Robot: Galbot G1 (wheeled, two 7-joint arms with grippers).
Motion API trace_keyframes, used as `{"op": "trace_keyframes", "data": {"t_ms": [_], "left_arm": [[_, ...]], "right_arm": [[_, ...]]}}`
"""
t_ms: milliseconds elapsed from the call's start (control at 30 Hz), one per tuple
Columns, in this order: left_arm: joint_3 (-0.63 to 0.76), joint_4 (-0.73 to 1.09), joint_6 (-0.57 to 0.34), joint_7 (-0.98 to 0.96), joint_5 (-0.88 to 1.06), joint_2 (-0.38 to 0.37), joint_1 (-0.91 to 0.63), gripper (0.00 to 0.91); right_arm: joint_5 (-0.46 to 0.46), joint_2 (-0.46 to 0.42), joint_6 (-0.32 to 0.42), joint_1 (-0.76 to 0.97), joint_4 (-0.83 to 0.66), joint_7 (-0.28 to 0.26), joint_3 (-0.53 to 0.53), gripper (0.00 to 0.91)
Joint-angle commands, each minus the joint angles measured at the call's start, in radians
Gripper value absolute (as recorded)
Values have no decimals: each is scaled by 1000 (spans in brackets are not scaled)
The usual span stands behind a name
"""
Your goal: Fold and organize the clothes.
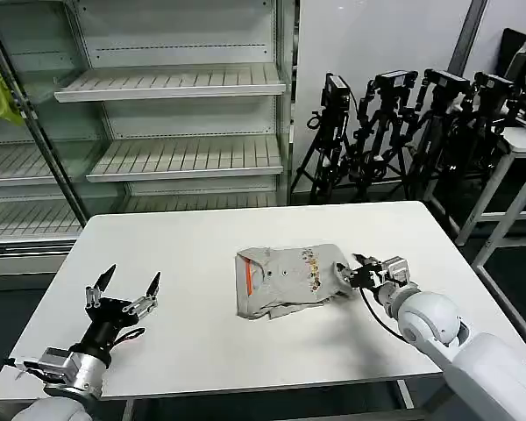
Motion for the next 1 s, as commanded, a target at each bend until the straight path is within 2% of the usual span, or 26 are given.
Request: {"op": "trace_keyframes", "data": {"t_ms": [33,133,167,367,500,567,700,800,933,1000], "left_arm": [[8,-15,-11,1,-63,12,-9,907],[10,-23,-20,1,-137,36,-34,907],[10,-24,-22,2,-165,49,-44,907],[24,-8,-14,33,-222,139,-128,907],[39,30,8,35,-247,194,-212,907],[55,47,29,27,-254,221,-255,907],[97,61,66,13,-259,235,-300,907],[118,55,103,-7,-310,236,-319,907],[129,55,115,-26,-369,232,-327,907],[130,58,112,-38,-392,228,-330,907]], "right_arm": [[-135,-20,60,-174,118,12,185,907],[-158,-27,130,-279,179,-14,297,907],[-180,-25,172,-313,191,-26,358,907],[-247,28,313,-517,267,-131,704,907],[-296,78,328,-611,329,-174,859,907],[-297,98,303,-665,371,-179,939,907],[-300,119,280,-773,437,-229,1051,907],[-292,119,280,-822,473,-300,1099,907],[-295,110,310,-811,457,-379,1104,907],[-294,109,318,-787,444,-399,1088,907]]}}
